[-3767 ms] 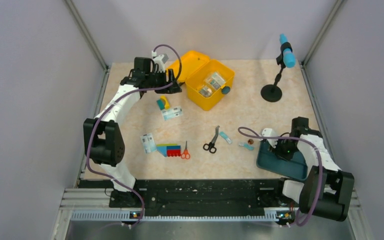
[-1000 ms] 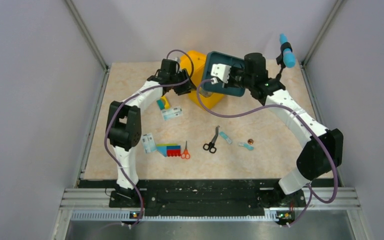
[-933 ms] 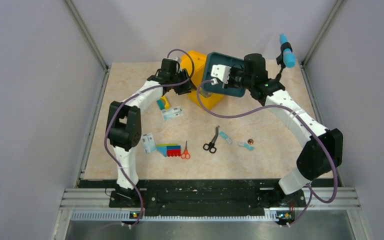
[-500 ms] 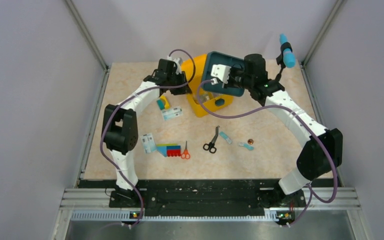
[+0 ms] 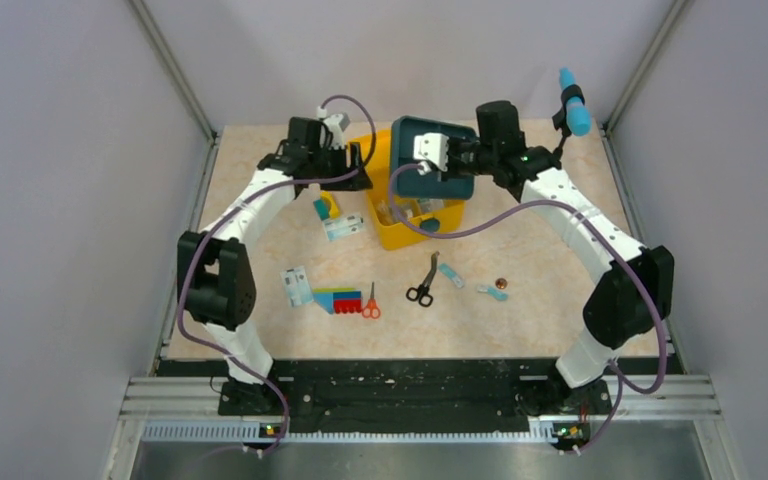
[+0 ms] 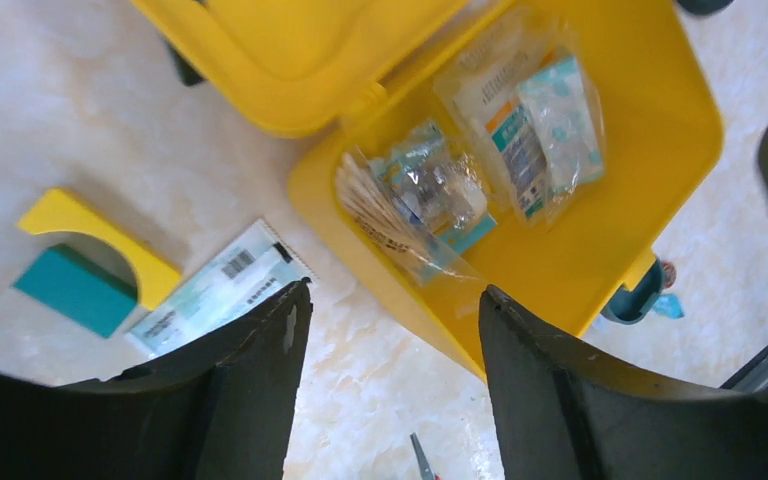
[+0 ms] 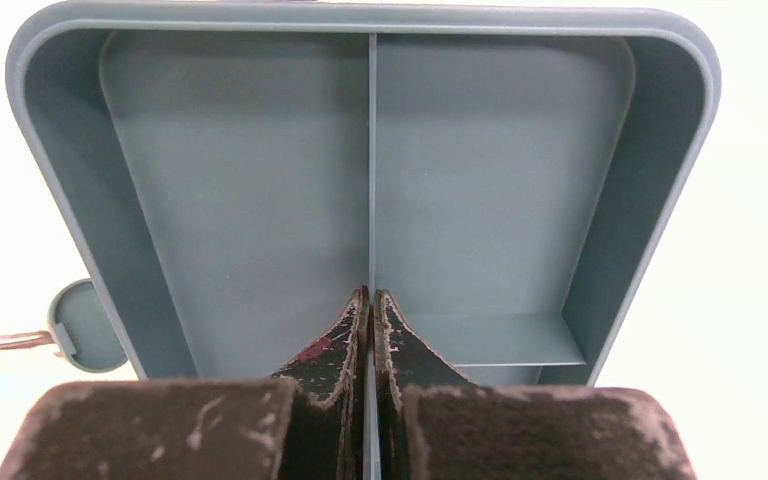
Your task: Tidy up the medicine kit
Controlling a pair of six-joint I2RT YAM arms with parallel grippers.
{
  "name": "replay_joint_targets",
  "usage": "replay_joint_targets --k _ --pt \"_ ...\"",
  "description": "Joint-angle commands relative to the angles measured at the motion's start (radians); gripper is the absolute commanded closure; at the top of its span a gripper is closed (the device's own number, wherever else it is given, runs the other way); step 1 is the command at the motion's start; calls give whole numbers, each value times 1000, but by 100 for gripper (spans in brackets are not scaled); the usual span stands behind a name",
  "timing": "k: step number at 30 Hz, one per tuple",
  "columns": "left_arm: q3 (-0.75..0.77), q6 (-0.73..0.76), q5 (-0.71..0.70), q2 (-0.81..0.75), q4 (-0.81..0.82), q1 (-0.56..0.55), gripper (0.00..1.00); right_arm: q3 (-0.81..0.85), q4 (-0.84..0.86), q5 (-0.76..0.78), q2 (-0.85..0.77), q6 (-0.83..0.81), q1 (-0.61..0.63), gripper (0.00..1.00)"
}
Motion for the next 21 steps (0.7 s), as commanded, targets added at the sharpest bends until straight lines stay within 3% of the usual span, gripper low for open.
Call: replay_joint_targets --k 1,11,21 --pt "59 -9 87 -109 52 111 31 62 -71 -65 42 -72 49 100" --pt "19 -36 102 -192 40 336 31 208 -232 59 202 -244 131 100" --pt "-44 -77 128 -221 92 363 32 406 -472 123 371 -282 141 100"
